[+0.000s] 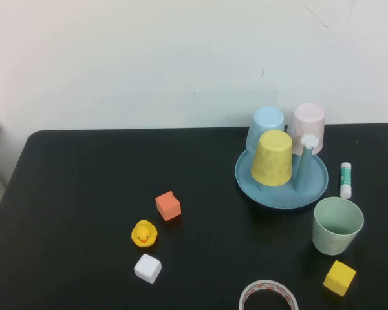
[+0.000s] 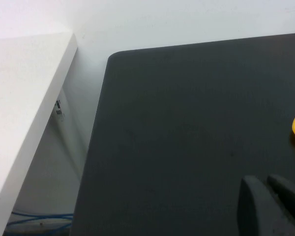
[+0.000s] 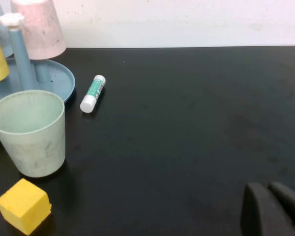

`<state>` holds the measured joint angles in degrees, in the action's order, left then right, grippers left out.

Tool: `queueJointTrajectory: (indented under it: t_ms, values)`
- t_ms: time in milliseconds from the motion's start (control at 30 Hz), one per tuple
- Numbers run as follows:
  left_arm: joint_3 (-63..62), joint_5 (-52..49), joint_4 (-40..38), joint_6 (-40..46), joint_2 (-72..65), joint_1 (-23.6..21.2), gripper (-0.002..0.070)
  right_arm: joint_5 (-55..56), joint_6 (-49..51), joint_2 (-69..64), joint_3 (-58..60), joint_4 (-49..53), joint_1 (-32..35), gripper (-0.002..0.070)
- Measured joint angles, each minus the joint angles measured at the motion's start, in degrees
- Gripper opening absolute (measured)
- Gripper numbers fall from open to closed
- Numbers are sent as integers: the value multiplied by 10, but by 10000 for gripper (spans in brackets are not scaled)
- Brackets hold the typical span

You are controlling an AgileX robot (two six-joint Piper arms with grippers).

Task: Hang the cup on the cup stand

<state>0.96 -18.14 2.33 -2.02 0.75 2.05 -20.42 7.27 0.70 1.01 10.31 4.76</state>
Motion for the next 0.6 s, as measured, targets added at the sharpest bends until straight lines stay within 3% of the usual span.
queueJointTrajectory:
  t_ms: [333,600]
  values:
    - [0,4,0,0,0,0,-1,19,0,0,2,2,0,-1]
    - [1,107,1,0,0,0,-1,182,0,0,6,36,0,-1]
